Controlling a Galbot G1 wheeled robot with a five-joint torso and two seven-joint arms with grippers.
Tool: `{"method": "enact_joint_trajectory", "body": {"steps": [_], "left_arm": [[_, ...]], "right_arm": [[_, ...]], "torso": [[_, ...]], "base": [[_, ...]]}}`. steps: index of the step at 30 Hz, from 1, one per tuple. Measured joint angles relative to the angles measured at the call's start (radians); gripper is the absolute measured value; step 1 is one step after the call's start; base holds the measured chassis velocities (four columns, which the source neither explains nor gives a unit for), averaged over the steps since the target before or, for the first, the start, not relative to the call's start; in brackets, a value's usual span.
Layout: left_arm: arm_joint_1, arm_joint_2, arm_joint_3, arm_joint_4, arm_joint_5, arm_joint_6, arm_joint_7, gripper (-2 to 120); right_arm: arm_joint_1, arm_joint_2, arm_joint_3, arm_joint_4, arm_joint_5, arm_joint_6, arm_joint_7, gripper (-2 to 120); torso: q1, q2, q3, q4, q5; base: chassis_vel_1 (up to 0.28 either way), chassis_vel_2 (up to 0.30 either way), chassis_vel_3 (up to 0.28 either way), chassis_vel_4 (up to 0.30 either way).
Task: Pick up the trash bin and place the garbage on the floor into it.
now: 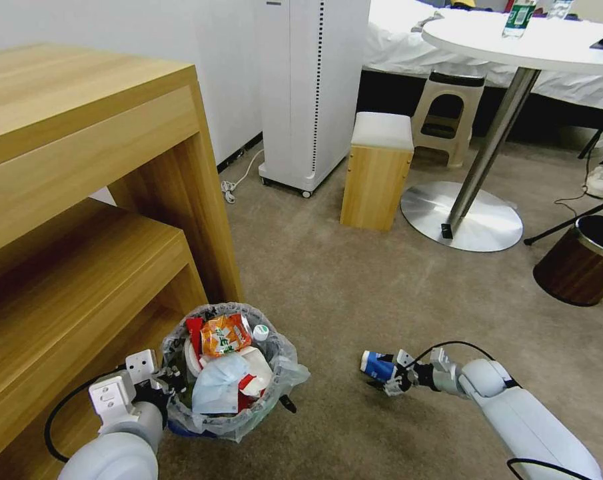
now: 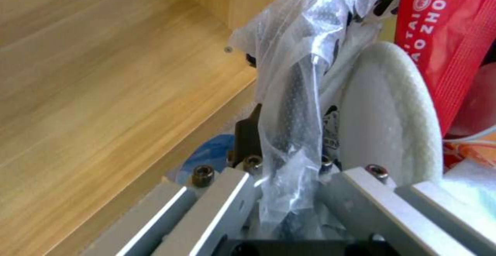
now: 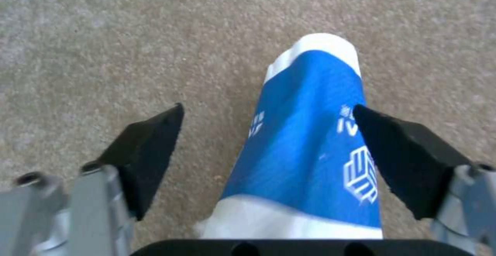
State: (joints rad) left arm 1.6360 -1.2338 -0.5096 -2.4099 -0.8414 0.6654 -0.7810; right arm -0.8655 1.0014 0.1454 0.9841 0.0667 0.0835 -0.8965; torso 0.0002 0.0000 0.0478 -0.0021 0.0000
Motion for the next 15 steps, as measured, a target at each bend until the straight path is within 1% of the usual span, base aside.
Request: {"method": "enact_joint_trajectory", "body": {"steps": [1,3,6,9,10,12,14,15], "left_arm": [[-0.002,-0.001,0.002,0.002,0.000,0.000,0.000,0],[-0.004,-0.002,0.004,0.004,0.000,0.000,0.000,0],[-0.006,-0.003,0.005,0.006,0.000,0.000,0.000,0],[-0.010,-0.003,0.006,0.008,0.000,0.000,0.000,0],[-0.011,-0.003,0.007,0.008,0.000,0.000,-0.001,0],[-0.011,-0.003,0.007,0.008,0.000,0.000,-0.001,0],[-0.011,-0.002,0.007,0.008,0.000,0.000,-0.001,0],[-0.011,-0.002,0.007,0.008,0.000,0.000,-0.001,0]], "right_arm": [[-0.001,-0.003,0.004,0.000,0.002,0.001,0.000,79],[-0.003,-0.006,0.008,0.003,0.008,0.002,0.000,74],[-0.005,-0.009,0.010,0.006,0.011,0.002,-0.001,73],[-0.005,-0.012,0.013,0.005,0.013,0.002,-0.004,68],[-0.005,-0.012,0.013,0.002,0.011,0.002,-0.005,63],[-0.005,-0.011,0.013,-0.001,0.008,0.002,-0.006,61],[-0.003,-0.007,0.014,-0.008,0.002,0.002,-0.010,48],[-0.003,-0.007,0.014,-0.008,0.002,0.002,-0.010,48]], "torso": [[0.000,0.000,0.000,0.0001,-0.0001],[0.000,0.000,0.000,0.0002,0.0000],[0.000,0.000,0.000,0.0001,0.0000],[0.000,0.000,0.000,0.0001,-0.0001],[0.000,0.000,0.000,0.0001,0.0000],[0.000,0.000,0.000,0.0001,0.0000],[0.000,0.000,0.000,0.0001,0.0000],[0.000,0.000,0.000,0.0001,0.0000]], "base": [[0.000,0.000,0.000,0.000],[0.000,0.000,0.000,0.000],[0.000,0.000,0.000,0.000],[0.000,0.000,0.000,0.000],[0.000,0.000,0.000,0.000],[0.000,0.000,0.000,0.000],[0.000,0.000,0.000,0.000],[0.000,0.000,0.000,0.000]]}}
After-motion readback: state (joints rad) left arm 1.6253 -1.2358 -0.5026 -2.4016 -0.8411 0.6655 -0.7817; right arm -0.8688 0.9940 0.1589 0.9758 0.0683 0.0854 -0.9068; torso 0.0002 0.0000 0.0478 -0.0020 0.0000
